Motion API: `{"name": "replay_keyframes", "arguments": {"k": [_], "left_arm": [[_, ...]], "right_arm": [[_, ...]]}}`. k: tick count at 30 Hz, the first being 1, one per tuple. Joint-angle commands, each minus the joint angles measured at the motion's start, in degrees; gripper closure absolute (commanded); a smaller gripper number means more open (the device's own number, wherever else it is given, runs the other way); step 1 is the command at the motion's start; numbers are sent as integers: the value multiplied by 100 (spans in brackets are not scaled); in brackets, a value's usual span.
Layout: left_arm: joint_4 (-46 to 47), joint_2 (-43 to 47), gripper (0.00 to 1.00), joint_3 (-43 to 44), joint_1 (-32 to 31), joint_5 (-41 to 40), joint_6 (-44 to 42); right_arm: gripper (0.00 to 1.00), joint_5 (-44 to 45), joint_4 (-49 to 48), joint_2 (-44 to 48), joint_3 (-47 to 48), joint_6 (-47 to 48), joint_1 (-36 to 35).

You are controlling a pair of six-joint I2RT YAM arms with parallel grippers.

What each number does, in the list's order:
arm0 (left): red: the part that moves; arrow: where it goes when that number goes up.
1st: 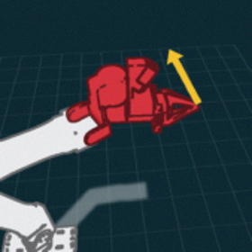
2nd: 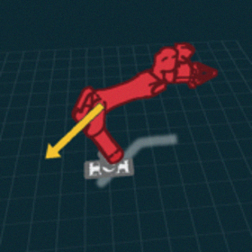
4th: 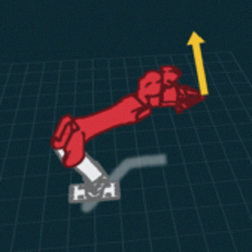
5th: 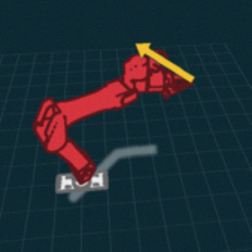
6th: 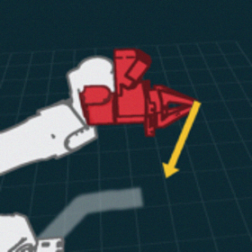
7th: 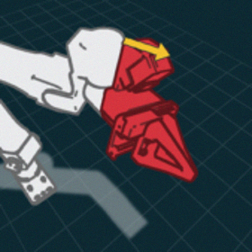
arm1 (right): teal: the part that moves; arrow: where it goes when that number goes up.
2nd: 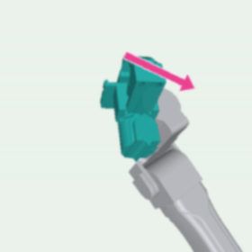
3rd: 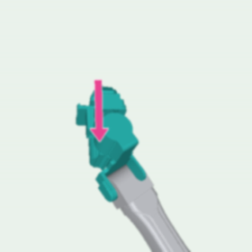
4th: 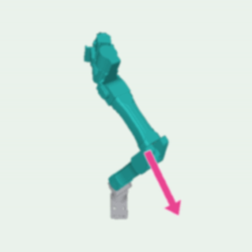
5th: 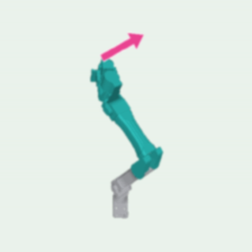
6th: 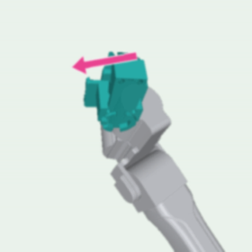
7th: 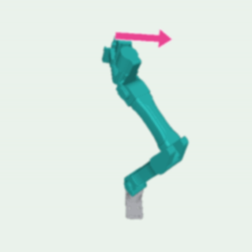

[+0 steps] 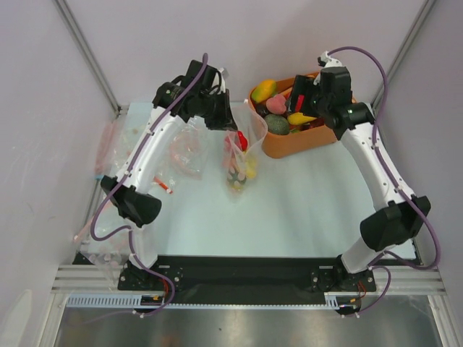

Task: Place the food in the zip-top bag and seal the zipper
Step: Pick up the fake fruit from the bin.

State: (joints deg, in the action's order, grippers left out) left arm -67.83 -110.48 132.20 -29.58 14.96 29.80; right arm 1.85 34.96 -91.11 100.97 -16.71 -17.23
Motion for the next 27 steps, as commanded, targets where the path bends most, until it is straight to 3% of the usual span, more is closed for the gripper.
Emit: {"name": "replay_keyframes", "arguments": {"k": [1, 5, 12, 18, 27], "left_arm": [[-186, 211, 100, 666, 145, -475, -422], [-239, 386, 100, 439, 260, -704, -502], [-160, 378, 100, 218, 251, -600, -484], [-134, 299, 100, 131, 260, -486, -467], [-20, 299, 100, -160, 207, -283, -449]], "right_arm": [[12, -44, -15, -389, 361, -227, 202], [6, -96, -182, -1178, 747, -525, 588], [0, -35, -543, -2382, 1600, -632, 669], [0, 272, -455, -3263, 2637, -465, 695], [0, 896, -507, -4020, 3157, -456, 748]]}}
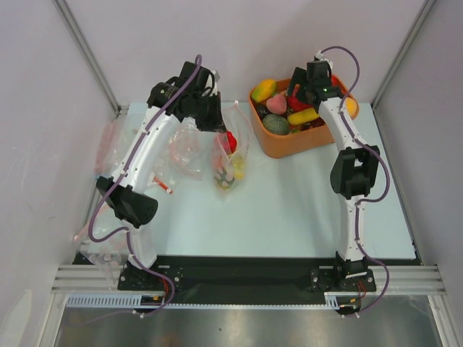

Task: Place the food in the zip-top bag and seal the zipper
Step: Pick up the fake fruit from the bin.

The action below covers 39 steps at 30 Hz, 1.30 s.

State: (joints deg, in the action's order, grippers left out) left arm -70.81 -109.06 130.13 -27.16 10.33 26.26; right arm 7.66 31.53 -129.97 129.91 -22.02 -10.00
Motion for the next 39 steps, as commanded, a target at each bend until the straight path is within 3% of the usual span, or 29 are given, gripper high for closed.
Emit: {"name": "replay_keyframes", "arguments": {"k": [1, 7, 11, 18, 21, 29, 39], "left_arm": [[295, 148, 100, 65, -44, 189, -86], [366, 271, 100, -110, -88, 119, 10], [322, 297, 100, -145, -123, 119, 46], [427, 324, 100, -198, -272, 224, 151], [454, 306, 100, -198, -430, 241, 204], [471, 262, 100, -102, -475, 382, 388], [489, 288, 100, -93, -589, 224, 520]], "right_arm": [[0, 350, -165, -160, 246, 75, 33], [6, 122, -95, -336, 333, 66, 86], [29, -28, -164, -178, 176, 31, 95], [40, -528, -666, 744, -676, 418, 86], [41, -826, -910, 1420, -1133, 435, 77], [45, -1785, -1325, 3503, -3416, 462, -291], [48, -2717, -1658, 6105, -5228, 532, -872]]}}
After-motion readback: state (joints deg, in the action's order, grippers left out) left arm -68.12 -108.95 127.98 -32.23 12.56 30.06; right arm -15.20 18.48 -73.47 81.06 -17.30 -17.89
